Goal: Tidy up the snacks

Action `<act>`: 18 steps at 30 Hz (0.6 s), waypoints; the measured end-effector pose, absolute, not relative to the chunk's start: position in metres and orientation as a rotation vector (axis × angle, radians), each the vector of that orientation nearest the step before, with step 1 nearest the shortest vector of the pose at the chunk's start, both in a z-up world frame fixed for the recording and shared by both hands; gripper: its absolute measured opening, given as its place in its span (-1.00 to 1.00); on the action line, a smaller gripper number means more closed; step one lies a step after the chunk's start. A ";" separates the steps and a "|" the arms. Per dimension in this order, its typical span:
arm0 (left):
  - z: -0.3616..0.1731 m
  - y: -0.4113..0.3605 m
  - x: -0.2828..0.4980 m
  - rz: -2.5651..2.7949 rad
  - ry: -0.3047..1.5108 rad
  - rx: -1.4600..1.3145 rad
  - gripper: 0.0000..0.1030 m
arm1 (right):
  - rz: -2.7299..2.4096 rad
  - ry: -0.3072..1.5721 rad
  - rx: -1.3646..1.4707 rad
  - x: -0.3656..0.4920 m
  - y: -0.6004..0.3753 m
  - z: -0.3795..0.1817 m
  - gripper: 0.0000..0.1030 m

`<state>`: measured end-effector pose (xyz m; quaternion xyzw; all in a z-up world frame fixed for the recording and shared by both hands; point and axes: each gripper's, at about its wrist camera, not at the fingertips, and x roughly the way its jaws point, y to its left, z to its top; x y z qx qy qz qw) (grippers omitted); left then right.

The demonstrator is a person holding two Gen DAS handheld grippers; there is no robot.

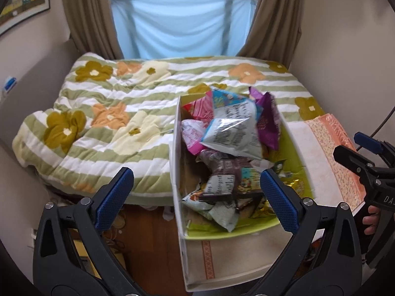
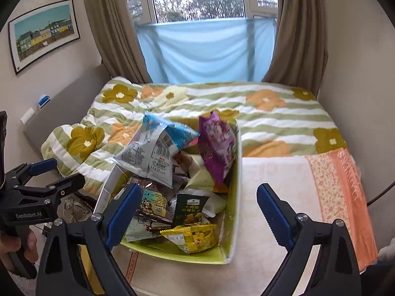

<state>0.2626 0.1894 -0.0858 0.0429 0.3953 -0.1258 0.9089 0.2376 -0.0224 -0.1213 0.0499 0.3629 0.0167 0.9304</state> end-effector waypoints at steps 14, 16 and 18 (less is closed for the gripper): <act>-0.011 0.117 0.098 -0.244 0.577 0.059 0.99 | -0.107 0.539 0.047 0.087 -0.092 -0.048 0.99; -0.013 0.112 0.080 -0.228 0.569 0.053 0.99 | -0.123 0.542 0.046 0.073 -0.100 -0.051 0.99; -0.016 0.108 0.066 -0.215 0.563 0.049 0.99 | -0.126 0.552 0.049 0.060 -0.106 -0.057 0.99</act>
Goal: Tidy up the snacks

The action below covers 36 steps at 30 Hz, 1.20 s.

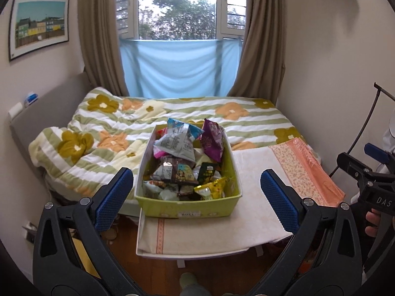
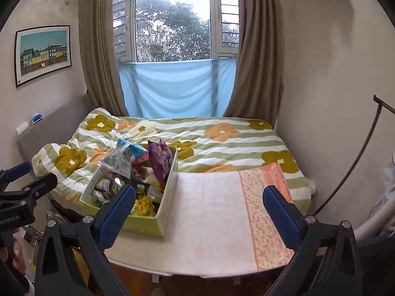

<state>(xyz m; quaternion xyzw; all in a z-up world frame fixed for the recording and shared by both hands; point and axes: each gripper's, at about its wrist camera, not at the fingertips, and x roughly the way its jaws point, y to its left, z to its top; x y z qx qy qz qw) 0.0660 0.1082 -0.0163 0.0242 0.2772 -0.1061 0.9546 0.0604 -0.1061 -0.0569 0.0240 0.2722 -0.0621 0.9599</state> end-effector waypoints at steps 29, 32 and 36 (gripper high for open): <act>-0.015 0.097 0.022 -0.190 0.526 0.069 0.99 | -0.134 0.534 0.047 0.022 -0.115 -0.068 0.99; -0.014 0.095 0.024 -0.191 0.525 0.074 0.99 | -0.134 0.532 0.048 0.022 -0.116 -0.068 0.99; -0.014 0.094 0.025 -0.189 0.523 0.077 0.99 | -0.133 0.529 0.045 0.021 -0.116 -0.068 0.99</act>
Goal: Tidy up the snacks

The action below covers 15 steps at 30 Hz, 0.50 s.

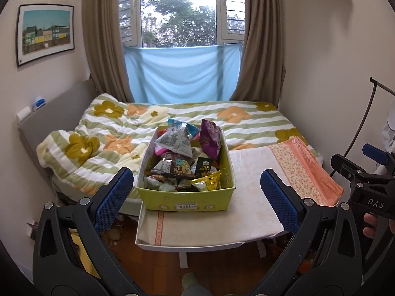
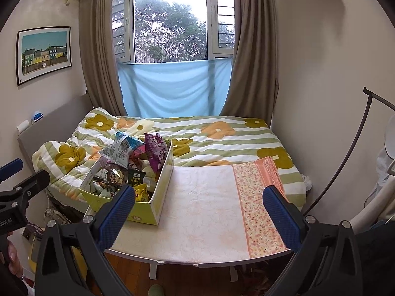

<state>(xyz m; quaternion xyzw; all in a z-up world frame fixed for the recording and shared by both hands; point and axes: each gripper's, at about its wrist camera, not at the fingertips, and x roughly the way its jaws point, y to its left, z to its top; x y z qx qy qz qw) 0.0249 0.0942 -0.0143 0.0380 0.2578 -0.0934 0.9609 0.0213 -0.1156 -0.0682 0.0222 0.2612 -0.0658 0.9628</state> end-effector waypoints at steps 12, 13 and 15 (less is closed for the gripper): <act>-0.015 0.095 0.023 -0.183 0.520 0.077 0.99 | -0.137 0.532 0.047 0.021 -0.114 -0.069 0.99; -0.015 0.095 0.023 -0.184 0.519 0.077 0.99 | -0.139 0.533 0.049 0.022 -0.113 -0.069 0.99; -0.015 0.095 0.023 -0.185 0.519 0.078 0.99 | -0.141 0.534 0.051 0.021 -0.113 -0.069 0.99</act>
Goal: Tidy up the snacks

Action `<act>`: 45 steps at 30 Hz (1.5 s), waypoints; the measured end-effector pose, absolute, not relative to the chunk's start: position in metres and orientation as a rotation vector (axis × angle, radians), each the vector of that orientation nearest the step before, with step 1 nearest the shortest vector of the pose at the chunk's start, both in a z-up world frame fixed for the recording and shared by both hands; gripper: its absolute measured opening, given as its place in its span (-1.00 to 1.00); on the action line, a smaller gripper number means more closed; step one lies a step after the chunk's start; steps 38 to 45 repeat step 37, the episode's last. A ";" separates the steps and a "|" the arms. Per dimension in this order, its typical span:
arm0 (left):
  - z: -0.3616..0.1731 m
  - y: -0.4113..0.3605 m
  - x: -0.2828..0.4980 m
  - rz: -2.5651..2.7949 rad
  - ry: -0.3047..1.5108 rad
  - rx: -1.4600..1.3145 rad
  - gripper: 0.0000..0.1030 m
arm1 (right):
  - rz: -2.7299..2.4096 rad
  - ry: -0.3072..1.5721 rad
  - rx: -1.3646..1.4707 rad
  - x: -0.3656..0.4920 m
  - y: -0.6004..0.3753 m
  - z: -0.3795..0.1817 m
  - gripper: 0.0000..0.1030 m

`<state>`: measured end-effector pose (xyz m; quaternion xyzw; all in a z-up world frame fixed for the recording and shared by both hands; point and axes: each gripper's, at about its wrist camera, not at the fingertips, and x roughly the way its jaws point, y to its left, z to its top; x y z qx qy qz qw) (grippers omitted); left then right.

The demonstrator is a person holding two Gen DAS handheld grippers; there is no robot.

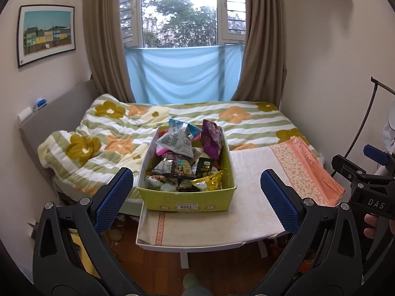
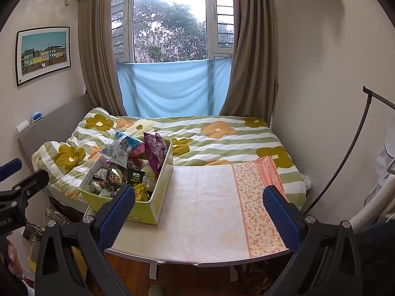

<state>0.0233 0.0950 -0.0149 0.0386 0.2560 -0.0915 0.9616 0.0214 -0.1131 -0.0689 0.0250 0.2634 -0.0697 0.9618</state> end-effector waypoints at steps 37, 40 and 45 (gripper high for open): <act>-0.025 0.101 0.028 -0.166 0.519 0.044 0.99 | -0.139 0.558 0.048 0.030 -0.109 -0.070 0.99; -0.025 0.101 0.028 -0.166 0.519 0.044 0.99 | -0.139 0.558 0.048 0.030 -0.109 -0.070 0.99; -0.025 0.101 0.028 -0.166 0.519 0.044 0.99 | -0.139 0.558 0.048 0.030 -0.109 -0.070 0.99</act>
